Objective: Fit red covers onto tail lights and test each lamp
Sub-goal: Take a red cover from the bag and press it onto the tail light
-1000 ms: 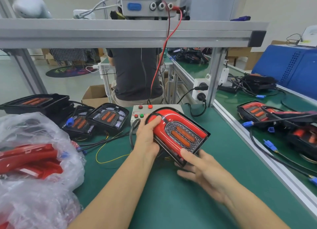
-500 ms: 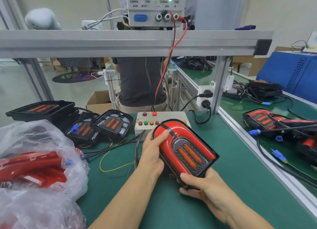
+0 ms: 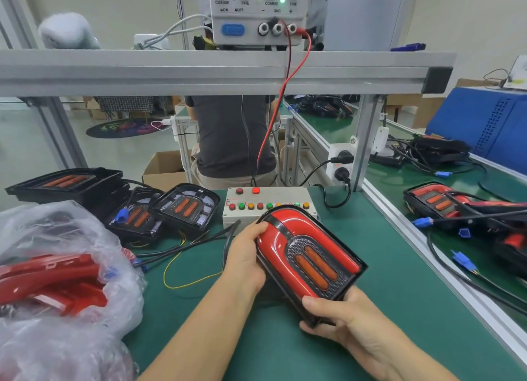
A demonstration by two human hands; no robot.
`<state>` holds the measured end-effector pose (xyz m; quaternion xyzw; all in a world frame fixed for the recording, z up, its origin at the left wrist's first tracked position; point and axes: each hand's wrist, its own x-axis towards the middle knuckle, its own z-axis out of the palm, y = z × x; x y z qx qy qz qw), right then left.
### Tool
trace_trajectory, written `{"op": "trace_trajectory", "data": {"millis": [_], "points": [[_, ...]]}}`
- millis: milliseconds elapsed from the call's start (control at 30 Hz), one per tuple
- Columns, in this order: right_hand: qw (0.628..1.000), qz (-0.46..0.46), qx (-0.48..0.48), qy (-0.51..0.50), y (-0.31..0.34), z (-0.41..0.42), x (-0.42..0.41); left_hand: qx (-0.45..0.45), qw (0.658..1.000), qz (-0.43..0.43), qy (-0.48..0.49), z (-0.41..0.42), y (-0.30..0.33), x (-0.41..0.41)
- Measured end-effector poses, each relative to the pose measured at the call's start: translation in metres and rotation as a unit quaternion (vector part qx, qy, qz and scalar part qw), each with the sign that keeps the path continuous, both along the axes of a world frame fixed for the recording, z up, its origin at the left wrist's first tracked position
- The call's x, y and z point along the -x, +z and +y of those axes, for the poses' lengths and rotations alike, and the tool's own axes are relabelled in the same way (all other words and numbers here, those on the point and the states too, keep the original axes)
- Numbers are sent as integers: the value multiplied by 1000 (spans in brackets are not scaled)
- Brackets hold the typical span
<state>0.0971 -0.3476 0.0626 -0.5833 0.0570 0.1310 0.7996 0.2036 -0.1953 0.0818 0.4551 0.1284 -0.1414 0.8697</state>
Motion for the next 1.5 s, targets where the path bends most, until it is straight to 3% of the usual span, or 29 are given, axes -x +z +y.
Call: {"op": "trace_trajectory", "data": {"millis": [167, 533, 800, 1033, 1300, 1500], "points": [[1000, 8, -4, -17, 2, 3, -1, -45, 997, -62, 2, -2, -5, 2], [1000, 14, 2, -25, 2, 4, 1, -63, 994, -90, 9, 1, -9, 5], [1000, -20, 7, 2, 0, -1, 7, 25, 999, -25, -3, 2, -2, 6], [999, 1, -15, -31, -5, -1, 7, -54, 988, -141, -20, -5, -2, 16], [1000, -7, -12, -10, 0, -2, 10, -12, 993, -113, -15, -1, -2, 21], [1000, -6, -14, -20, 0, 1, 9, -44, 989, -138, -10, -1, -1, 21]]}}
